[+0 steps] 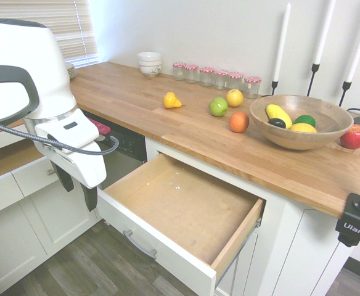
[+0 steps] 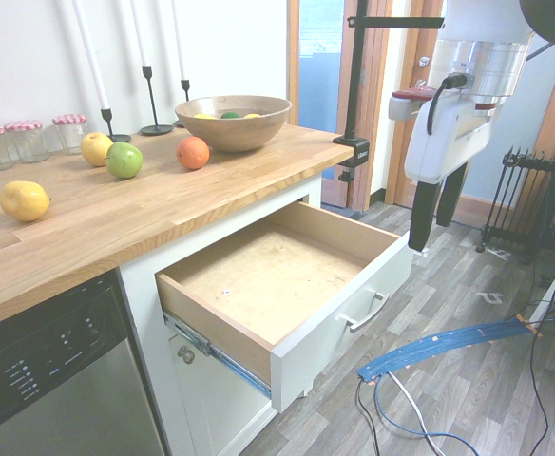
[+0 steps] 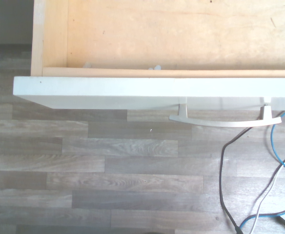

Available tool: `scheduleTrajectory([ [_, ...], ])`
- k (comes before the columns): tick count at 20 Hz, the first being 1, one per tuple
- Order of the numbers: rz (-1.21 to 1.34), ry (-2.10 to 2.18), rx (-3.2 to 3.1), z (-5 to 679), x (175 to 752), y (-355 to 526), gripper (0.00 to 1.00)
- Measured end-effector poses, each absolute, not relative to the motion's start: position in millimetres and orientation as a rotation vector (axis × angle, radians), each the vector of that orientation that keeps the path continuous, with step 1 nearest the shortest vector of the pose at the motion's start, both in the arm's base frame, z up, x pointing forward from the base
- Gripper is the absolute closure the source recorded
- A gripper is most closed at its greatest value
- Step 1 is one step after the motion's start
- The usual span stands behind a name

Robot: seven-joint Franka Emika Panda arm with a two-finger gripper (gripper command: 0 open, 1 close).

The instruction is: Close the drawer

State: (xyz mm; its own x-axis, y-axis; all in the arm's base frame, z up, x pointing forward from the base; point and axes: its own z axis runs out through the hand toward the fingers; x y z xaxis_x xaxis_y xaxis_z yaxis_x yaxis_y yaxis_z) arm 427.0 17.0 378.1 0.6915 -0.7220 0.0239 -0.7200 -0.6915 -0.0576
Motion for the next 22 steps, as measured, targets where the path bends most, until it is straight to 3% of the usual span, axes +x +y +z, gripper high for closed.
scheduleTrajectory([
  [13,-0.027,1.242,-2.847,359,431,10,0.0],
  [22,0.049,1.291,-2.864,290,424,-10,0.0],
])
